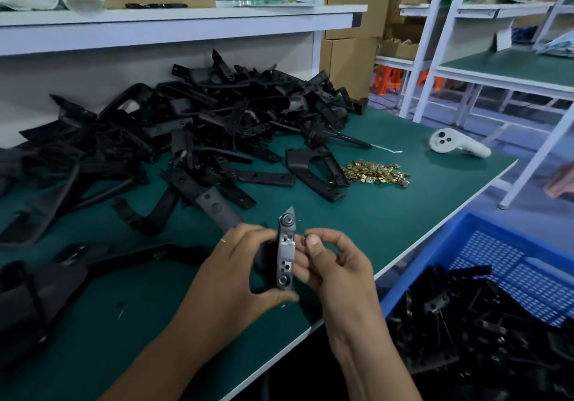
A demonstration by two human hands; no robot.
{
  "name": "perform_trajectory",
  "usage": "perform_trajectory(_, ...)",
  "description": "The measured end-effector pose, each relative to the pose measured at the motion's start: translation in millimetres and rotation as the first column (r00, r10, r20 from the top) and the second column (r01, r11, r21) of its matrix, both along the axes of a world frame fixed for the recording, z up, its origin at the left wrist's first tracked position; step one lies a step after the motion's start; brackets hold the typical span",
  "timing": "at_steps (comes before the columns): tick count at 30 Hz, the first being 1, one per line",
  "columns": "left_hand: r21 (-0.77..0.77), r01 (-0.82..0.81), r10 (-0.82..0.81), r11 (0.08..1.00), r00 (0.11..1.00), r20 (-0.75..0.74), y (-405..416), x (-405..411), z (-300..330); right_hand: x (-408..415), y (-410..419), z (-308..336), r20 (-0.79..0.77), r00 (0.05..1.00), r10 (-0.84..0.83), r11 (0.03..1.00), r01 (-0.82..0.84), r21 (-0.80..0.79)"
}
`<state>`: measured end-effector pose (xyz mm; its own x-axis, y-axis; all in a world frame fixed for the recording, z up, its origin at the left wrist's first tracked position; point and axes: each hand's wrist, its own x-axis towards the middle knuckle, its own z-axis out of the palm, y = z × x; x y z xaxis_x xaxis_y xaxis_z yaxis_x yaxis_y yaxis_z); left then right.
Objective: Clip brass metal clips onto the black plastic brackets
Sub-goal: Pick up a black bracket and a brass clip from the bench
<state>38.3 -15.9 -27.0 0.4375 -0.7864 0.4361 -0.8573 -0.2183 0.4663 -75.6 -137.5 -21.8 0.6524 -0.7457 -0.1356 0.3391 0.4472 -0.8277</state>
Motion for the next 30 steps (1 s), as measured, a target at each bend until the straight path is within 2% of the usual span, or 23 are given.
perform_trajectory(6,0.014,0.000,0.000,1.000,0.999,0.046,0.8,1.7,-4.8,-11.9,-1.6,0.7,0.039,0.995,0.088,0.994,-0.085,-0.064)
perform_trajectory(10,-0.001,0.036,-0.036,0.999,0.996,0.082,2.0,-3.9,-3.0,-16.3,2.3,-2.9,0.042,0.999,0.010,0.998,-0.007,-0.070)
perform_trajectory(14,-0.046,0.062,-0.059,0.997,0.996,0.063,5.1,-7.3,-2.0,-14.6,6.1,-0.6,0.073,0.997,0.010,0.998,-0.006,-0.061)
perform_trajectory(20,-0.064,0.057,-0.055,0.996,0.998,0.040,4.5,-6.1,-2.0,-11.3,3.8,-2.6,0.023,1.000,0.017,0.992,-0.014,-0.124)
perform_trajectory(24,-0.032,0.075,-0.074,0.997,0.996,0.052,4.0,-5.2,-2.8,-16.7,-9.4,1.2,0.001,0.994,0.106,0.984,-0.104,-0.146)
perform_trajectory(26,-0.014,0.095,-0.094,0.995,0.995,0.043,3.3,-4.7,-3.4,-21.5,-17.0,4.1,-0.027,0.988,0.151,0.968,-0.153,-0.197)
perform_trajectory(30,0.018,0.116,-0.117,0.993,0.990,0.079,3.0,-3.5,-8.1,-26.4,-24.6,4.3,-0.119,0.983,0.137,0.920,-0.170,-0.354)
